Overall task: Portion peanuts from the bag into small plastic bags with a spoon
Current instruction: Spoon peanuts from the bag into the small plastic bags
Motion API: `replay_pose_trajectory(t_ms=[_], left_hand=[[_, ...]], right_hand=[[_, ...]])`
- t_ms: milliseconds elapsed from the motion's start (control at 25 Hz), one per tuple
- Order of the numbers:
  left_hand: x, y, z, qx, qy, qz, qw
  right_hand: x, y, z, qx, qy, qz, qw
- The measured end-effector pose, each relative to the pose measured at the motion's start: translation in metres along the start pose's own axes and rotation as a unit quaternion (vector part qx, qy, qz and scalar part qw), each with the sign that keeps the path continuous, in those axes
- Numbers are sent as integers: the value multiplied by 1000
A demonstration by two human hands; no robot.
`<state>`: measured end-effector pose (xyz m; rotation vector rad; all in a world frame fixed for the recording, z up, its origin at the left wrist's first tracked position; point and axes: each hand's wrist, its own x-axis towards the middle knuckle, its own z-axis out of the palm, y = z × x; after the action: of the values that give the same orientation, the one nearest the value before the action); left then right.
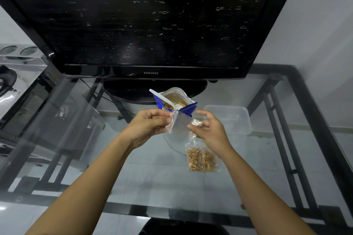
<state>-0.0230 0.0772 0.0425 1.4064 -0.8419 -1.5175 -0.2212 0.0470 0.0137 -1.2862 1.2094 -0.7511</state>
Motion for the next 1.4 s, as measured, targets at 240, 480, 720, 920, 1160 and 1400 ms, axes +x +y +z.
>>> replay_pose_trajectory(t_ms=[240, 480, 720, 920, 1160, 1400], left_hand=[[0, 14, -9, 223, 54, 116, 966], [1, 10, 0, 260, 88, 157, 949], [6, 13, 0, 211, 76, 150, 963], [12, 12, -2, 183, 65, 133, 972], [48, 3, -20, 173, 357, 103, 912], [81, 13, -14, 240, 268, 116, 926]], right_hand=[[3, -4, -20, 95, -114, 21, 989], [4, -14, -15, -136, -43, -48, 989], [10, -14, 16, -353, -15, -234, 906], [18, -10, 24, -270, 59, -272, 922], [29, -3, 19, -182, 96, -210, 956], [45, -2, 13, -160, 113, -120, 973]])
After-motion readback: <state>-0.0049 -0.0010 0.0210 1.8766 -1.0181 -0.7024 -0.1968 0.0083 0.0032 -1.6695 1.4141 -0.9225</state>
